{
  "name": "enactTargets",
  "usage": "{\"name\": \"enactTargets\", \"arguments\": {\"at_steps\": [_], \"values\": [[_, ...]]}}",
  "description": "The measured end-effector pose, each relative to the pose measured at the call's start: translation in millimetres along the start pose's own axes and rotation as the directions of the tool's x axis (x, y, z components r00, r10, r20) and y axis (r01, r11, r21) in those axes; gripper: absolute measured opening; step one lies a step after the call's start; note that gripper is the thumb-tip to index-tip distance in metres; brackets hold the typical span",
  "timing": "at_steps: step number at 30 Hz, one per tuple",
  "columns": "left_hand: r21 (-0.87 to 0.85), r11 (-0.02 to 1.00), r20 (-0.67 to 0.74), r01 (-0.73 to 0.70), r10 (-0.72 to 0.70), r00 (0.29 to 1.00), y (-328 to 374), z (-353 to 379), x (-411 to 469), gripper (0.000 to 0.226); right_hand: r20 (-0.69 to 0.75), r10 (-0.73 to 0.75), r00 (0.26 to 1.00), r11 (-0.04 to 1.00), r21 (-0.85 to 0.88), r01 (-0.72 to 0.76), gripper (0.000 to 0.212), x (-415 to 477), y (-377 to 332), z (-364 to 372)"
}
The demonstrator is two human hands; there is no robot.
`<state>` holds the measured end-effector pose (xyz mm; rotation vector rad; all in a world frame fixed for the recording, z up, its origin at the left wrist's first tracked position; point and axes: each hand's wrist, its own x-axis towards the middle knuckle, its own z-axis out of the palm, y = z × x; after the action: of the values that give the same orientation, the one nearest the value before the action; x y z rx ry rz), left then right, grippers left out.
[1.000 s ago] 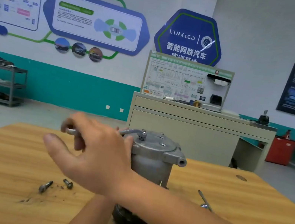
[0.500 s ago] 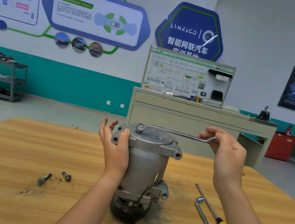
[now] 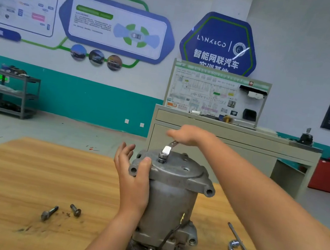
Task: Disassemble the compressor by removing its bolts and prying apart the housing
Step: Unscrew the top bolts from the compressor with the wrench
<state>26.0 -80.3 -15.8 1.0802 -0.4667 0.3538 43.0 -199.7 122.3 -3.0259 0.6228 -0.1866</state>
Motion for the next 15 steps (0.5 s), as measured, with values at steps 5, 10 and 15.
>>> {"name": "enactTargets", "arguments": {"at_steps": [5,10,15], "values": [[0.012,1.000,0.014,0.014,-0.015,1.000,3,0,0,0.031,0.192,0.006,0.981,0.898,-0.432,0.079,0.087,9,-59,5],[0.009,1.000,-0.050,0.022,-0.022,0.999,3,0,-1,0.051,0.099,-0.220,0.971,0.941,-0.239,0.238,0.095,3,-84,19],[-0.017,1.000,-0.118,0.006,-0.008,0.993,4,2,0,0.075,0.062,-0.289,0.955,0.949,-0.109,0.295,0.093,-5,-96,20]]}}
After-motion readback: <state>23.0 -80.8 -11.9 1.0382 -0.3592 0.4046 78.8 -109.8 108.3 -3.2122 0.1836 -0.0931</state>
